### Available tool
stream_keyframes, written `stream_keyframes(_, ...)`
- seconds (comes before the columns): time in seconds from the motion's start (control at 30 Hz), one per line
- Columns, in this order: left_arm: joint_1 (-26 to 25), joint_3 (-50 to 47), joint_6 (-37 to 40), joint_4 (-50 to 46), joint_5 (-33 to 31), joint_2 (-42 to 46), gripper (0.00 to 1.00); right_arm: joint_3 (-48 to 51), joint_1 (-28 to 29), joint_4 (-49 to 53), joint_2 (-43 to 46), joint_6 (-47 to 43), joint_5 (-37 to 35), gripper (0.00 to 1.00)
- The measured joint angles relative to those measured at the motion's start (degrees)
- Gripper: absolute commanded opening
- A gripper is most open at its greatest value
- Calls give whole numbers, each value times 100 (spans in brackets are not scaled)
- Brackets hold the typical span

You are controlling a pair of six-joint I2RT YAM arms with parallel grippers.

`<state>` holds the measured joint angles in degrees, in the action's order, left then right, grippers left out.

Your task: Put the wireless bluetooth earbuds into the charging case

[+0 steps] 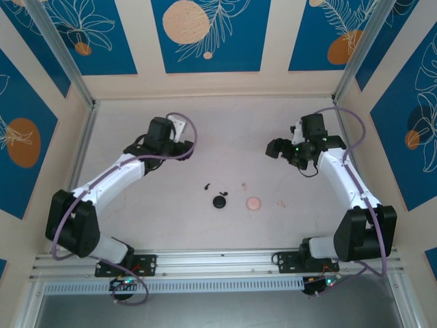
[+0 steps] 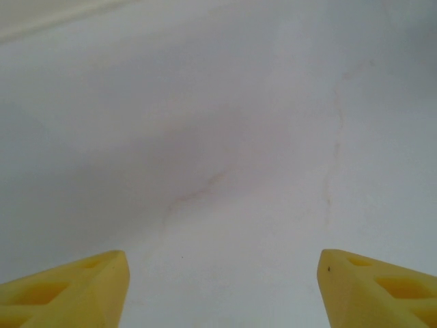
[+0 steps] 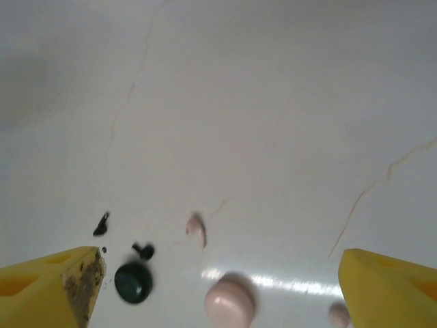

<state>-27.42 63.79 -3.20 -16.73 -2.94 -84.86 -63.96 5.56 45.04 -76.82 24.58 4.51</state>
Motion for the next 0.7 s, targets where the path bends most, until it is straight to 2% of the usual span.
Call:
stream_keyframes(0.23,-350,326,-358,-909,278,-485,69,11,597,828,44,516,-98,83)
stream_keyframes(0.5,-363,361,-584,-1187,450,-737,69,129,804,1266,-2,866,-146,78)
stream_keyframes(0.7,-363,442,-726,-1259,616,-979,69,153,962,1268,-459,955,-92,74)
